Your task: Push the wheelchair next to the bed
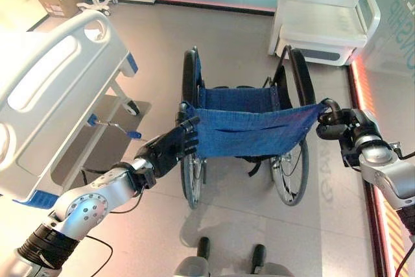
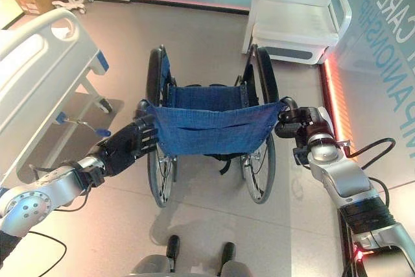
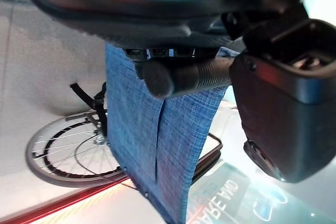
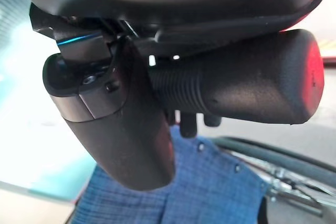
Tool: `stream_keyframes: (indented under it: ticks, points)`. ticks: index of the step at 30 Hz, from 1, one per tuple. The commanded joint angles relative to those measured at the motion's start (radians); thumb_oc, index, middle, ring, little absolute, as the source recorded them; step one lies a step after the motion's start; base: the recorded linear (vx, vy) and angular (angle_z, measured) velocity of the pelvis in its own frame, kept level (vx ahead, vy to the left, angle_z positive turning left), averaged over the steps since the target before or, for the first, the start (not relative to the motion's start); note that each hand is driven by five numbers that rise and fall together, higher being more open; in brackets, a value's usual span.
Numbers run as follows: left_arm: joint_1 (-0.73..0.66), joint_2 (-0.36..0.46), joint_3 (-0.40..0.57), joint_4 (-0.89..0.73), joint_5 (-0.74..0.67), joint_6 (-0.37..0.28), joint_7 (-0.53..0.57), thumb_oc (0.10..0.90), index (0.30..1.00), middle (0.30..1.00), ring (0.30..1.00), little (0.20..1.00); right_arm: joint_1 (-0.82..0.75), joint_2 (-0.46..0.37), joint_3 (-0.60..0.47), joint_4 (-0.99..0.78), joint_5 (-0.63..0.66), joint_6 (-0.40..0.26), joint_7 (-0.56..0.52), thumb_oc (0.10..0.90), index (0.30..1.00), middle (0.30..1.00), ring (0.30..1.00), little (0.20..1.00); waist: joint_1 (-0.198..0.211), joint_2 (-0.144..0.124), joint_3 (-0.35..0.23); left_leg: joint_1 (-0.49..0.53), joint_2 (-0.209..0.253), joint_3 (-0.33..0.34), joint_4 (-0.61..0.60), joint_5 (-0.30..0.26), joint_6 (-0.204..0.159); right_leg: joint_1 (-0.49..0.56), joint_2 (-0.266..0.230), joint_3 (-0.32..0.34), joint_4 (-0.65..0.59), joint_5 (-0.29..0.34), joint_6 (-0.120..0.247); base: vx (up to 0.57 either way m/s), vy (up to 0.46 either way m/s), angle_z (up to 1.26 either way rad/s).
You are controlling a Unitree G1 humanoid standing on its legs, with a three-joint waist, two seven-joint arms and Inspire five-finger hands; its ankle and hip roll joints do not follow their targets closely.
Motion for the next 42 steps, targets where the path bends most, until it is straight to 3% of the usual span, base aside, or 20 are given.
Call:
stream_keyframes:
  ticks: [1,17,34,38,39,40,42]
  points:
    - [-0.266,-0.060,0.078,-0.125,-0.023,-0.176,-0.027,0.400,0.300,0.300,0.300,0.300,-0.088,0.038,0.056,-0.019,-0.004,-0.128,-0.050,0.400,0.300,0.300,0.300,0.300,-0.028,0.016,-0.002,-0.012,0.010,0.057,0.003,-0.013,-0.016,0.011,-0.011,0.035,0.003,0.008,-0.004,-0.08,-0.004,-0.01]
    - [-0.274,-0.109,0.104,-0.106,-0.050,-0.150,-0.044,0.400,0.300,0.300,0.300,0.300,-0.104,0.058,0.035,-0.028,-0.029,-0.133,-0.047,0.400,0.300,0.300,0.300,0.300,-0.036,-0.002,0.045,-0.031,0.011,0.066,0.003,-0.003,-0.012,-0.025,0.003,0.053,0.019,0.017,-0.016,-0.04,-0.014,-0.02]
    - [-0.276,-0.145,0.136,-0.113,-0.031,-0.178,-0.011,0.400,0.300,0.300,0.300,0.300,-0.103,0.089,0.031,-0.061,-0.078,-0.159,0.007,0.400,0.300,0.300,0.300,0.300,-0.035,-0.015,0.063,-0.024,0.026,0.062,0.025,0.000,-0.013,-0.036,0.037,0.060,0.065,-0.007,-0.039,0.00,-0.066,-0.02]
    - [-0.231,-0.168,0.185,-0.110,-0.062,-0.166,0.048,0.400,0.300,0.300,0.300,0.300,-0.083,0.093,0.024,-0.090,-0.082,-0.153,0.047,0.400,0.300,0.300,0.300,0.300,-0.024,-0.040,0.056,-0.038,0.054,0.056,0.139,-0.027,-0.029,-0.025,0.057,0.055,0.096,-0.022,-0.056,0.11,-0.221,0.00]
    - [-0.212,-0.181,0.208,-0.105,-0.084,-0.161,0.067,0.400,0.300,0.300,0.300,0.300,-0.083,0.102,0.025,-0.099,-0.084,-0.140,0.064,0.400,0.300,0.300,0.300,0.300,-0.015,-0.058,0.057,-0.050,0.064,0.049,0.223,-0.044,-0.032,-0.016,0.062,0.057,0.113,-0.025,-0.066,0.15,-0.239,-0.06]
    - [-0.206,-0.183,0.213,-0.104,-0.088,-0.162,0.072,0.400,0.300,0.300,0.300,0.300,-0.084,0.104,0.027,-0.102,-0.085,-0.136,0.068,0.400,0.300,0.300,0.300,0.300,-0.012,-0.062,0.059,-0.055,0.066,0.046,0.248,-0.049,-0.032,-0.013,0.063,0.059,0.118,-0.026,-0.068,0.17,-0.245,-0.11]
    - [-0.183,-0.191,0.244,-0.095,-0.109,-0.151,0.084,0.400,0.300,0.300,0.300,0.300,-0.095,0.116,0.037,-0.109,-0.084,-0.117,0.081,0.400,0.300,0.300,0.300,0.300,0.004,-0.080,0.069,-0.099,0.082,0.034,0.417,-0.041,-0.032,0.003,0.070,0.062,0.147,-0.036,-0.082,0.15,-0.193,-0.24]
